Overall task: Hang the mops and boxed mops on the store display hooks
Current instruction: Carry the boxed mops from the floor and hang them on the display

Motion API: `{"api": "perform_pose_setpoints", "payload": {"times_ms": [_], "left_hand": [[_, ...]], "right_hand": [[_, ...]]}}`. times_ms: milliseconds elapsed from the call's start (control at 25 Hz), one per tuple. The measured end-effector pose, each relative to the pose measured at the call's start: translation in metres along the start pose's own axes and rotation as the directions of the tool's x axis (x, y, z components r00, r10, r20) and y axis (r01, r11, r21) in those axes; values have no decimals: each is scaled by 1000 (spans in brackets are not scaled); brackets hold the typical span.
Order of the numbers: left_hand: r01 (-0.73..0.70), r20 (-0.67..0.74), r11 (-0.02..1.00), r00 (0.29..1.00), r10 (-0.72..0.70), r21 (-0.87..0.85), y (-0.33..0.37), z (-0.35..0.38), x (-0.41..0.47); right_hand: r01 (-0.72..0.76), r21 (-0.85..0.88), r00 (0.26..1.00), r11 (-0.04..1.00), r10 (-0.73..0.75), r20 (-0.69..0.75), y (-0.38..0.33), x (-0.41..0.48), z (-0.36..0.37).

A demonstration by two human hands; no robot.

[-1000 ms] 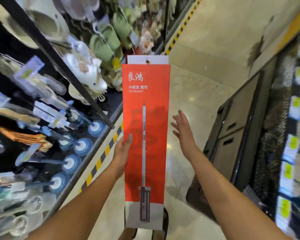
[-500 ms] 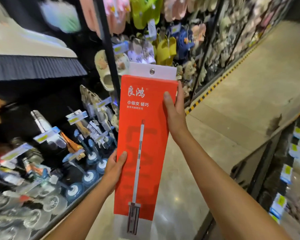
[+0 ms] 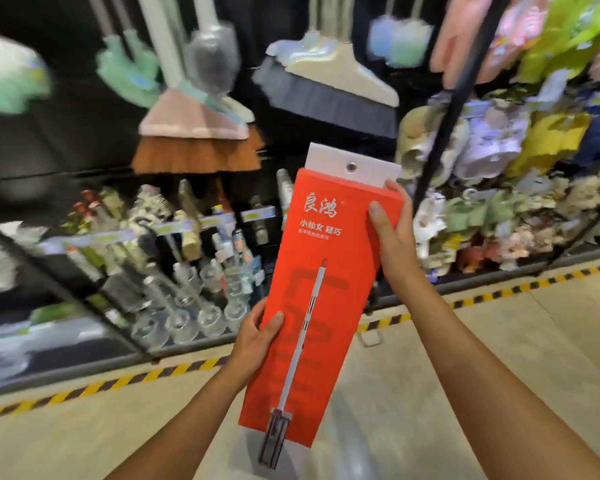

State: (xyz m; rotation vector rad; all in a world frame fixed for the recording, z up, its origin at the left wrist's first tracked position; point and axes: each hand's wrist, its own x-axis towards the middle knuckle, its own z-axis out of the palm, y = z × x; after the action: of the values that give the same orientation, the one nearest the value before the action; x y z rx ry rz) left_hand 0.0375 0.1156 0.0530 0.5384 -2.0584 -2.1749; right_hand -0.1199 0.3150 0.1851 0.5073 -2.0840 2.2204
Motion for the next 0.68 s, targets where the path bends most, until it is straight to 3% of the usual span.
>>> {"api": "perform_pose_setpoints", "payload": {"times_ms": [200, 400, 520, 680], "left_hand": [[5, -204, 1000, 979, -9, -25, -29, -137, -82], [-4, -363, 1000, 932, 9, 16, -56, -272, -188], [32, -448, 998, 894, -9, 45, -80, -348, -257], [82, -590, 996, 806, -47, 33, -108, -426, -340]], "right_hand": [[-23, 71, 989, 997, 12, 148, -2, -64, 153], [2, 97, 932, 995, -37, 360, -12, -153, 309], [-8, 114, 858, 993, -52, 511, -16, -210, 398], [-24, 148, 687, 989, -91, 721, -23, -280, 502]]}}
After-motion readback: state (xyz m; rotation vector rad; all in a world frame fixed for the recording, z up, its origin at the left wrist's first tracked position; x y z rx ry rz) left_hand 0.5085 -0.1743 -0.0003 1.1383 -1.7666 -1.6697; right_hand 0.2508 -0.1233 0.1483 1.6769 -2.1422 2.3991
